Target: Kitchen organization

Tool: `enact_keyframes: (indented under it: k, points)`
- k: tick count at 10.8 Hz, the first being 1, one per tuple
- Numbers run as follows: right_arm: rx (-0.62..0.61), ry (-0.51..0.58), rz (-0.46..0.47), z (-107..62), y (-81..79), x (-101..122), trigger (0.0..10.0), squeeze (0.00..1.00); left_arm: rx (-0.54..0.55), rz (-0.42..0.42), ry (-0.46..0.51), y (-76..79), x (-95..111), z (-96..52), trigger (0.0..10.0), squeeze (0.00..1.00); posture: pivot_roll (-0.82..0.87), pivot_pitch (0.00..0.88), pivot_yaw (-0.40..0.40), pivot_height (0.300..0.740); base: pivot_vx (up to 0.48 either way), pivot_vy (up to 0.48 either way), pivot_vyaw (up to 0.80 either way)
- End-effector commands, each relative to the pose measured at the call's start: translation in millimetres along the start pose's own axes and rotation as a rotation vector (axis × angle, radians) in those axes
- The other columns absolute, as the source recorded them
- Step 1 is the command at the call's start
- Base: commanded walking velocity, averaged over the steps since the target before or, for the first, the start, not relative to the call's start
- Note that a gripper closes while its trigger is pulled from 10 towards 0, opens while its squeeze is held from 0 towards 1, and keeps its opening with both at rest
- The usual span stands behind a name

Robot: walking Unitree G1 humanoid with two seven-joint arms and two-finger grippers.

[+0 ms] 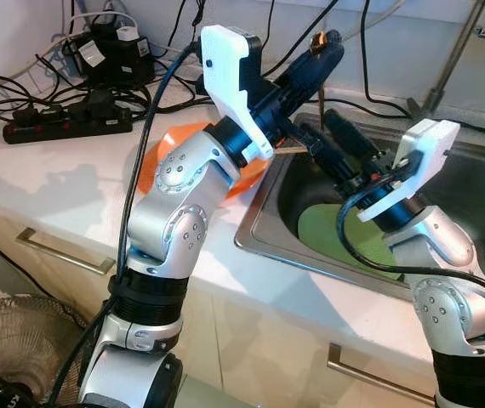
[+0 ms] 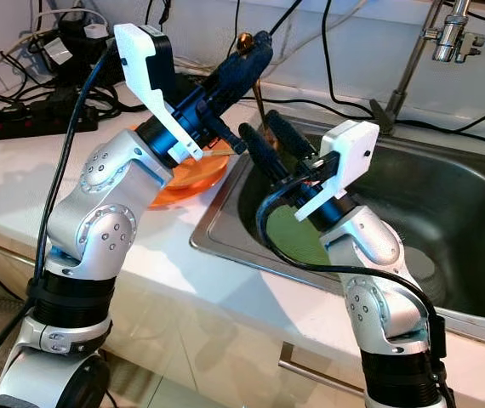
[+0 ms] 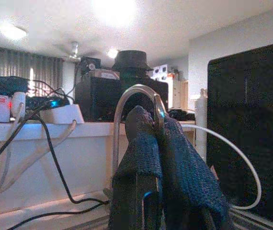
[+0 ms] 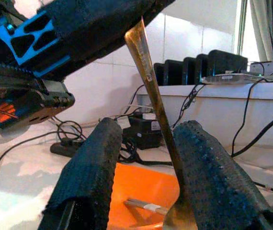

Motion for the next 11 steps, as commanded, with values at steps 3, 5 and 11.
enact_keyframes:
  k: [3,5,11]
  points:
    - [-0.013,-0.010,-0.021,1.8,2.6,-2,10.0,0.00,-0.046,-0.009,0.015,9.9,6,2.1,10.0,0.00,0.18,0.013,0.027,0.740,0.000,0.000,0.00]
    - [-0.054,-0.005,-0.038,2.8,9.2,-2,10.0,0.00,-0.053,-0.013,0.012,11.3,6,2.2,10.0,0.00,0.18,0.014,0.028,0.740,0.000,0.000,0.00]
    - [-0.041,-0.020,-0.049,3.3,7.3,-7,0.0,0.00,-0.046,-0.016,0.002,12.1,2,2.3,10.0,0.00,0.17,0.023,0.024,0.740,0.000,0.000,0.00]
Point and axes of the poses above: a point about 5 cm out from each wrist's last joint towards the gripper, its own z axis pointing out of the wrist towards the gripper, its own x axis along the axis of the wrist's last joint, y = z × x, the point moved 6 cm from there along z, pointing out of the wrist towards the gripper, and after that the axes turned 12 degrees about z, right-handed, at the moved point
